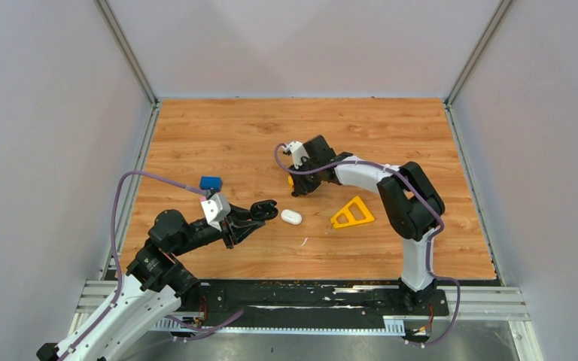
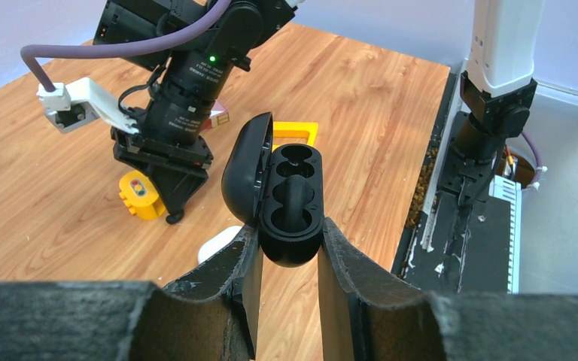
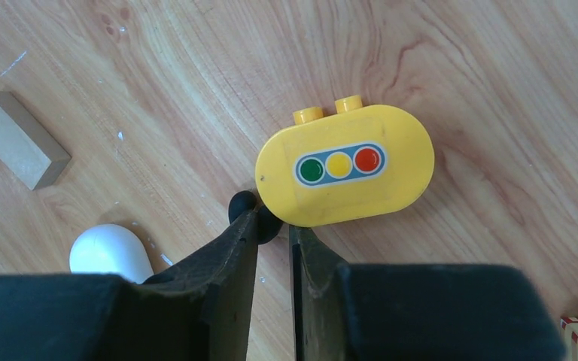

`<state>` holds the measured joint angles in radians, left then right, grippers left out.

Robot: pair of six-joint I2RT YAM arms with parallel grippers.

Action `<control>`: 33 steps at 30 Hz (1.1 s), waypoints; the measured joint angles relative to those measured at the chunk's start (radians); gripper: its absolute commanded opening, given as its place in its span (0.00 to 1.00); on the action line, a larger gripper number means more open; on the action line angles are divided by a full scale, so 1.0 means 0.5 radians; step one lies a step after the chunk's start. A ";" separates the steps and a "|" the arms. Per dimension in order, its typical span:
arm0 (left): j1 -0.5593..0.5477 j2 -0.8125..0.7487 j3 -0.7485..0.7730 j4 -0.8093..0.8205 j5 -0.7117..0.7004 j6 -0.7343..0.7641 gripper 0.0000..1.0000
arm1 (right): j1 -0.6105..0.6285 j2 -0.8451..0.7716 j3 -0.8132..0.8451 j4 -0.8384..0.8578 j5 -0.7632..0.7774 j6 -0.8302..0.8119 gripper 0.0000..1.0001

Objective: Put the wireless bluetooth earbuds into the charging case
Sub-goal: Pick up the earbud from the center of the board.

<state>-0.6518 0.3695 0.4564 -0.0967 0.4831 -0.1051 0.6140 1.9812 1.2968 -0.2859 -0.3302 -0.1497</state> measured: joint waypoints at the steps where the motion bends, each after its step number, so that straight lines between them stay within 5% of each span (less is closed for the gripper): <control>1: 0.000 0.000 0.000 0.000 0.001 0.000 0.00 | 0.000 0.002 0.000 -0.001 -0.002 -0.001 0.20; 13: 0.000 0.000 0.000 0.000 0.001 0.000 0.00 | -0.007 -0.026 -0.027 -0.006 -0.039 -0.074 0.11; 20: 0.000 0.000 0.000 0.000 0.002 0.000 0.00 | -0.082 -0.333 -0.209 -0.162 -0.190 -0.328 0.12; 33: 0.000 0.000 0.000 0.000 0.009 0.000 0.00 | -0.098 -0.555 -0.091 -1.334 -0.497 -1.921 0.15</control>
<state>-0.6518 0.3695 0.4564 -0.0967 0.4877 -0.1051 0.5652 1.7035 1.2514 -0.9531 -0.5789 -1.1103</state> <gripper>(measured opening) 0.359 0.144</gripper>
